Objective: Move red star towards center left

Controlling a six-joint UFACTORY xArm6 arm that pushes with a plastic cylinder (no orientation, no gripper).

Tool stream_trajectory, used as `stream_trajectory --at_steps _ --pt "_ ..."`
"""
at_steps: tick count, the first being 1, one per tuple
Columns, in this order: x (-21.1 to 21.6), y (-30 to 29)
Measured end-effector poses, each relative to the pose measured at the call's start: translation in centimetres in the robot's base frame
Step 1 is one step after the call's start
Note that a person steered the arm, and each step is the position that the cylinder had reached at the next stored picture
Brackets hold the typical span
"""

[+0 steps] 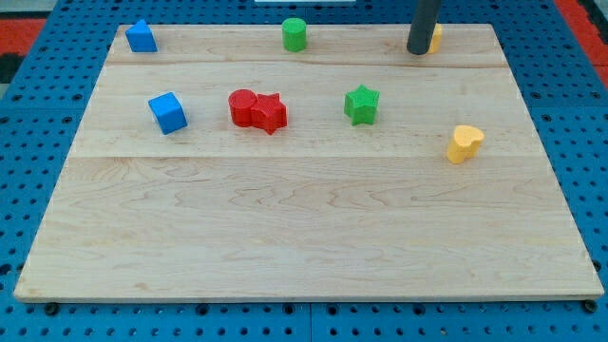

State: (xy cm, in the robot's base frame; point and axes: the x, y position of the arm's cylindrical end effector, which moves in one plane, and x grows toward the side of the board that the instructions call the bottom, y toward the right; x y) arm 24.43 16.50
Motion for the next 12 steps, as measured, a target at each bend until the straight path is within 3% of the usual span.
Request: stream_trajectory --at_steps 6,7,9,11,12 --pt "2.3 -2.6" --pt "6.9 -8.2" --pt "9.8 -22.9" --pt "14.5 -21.7" --pt "18.3 -23.8"
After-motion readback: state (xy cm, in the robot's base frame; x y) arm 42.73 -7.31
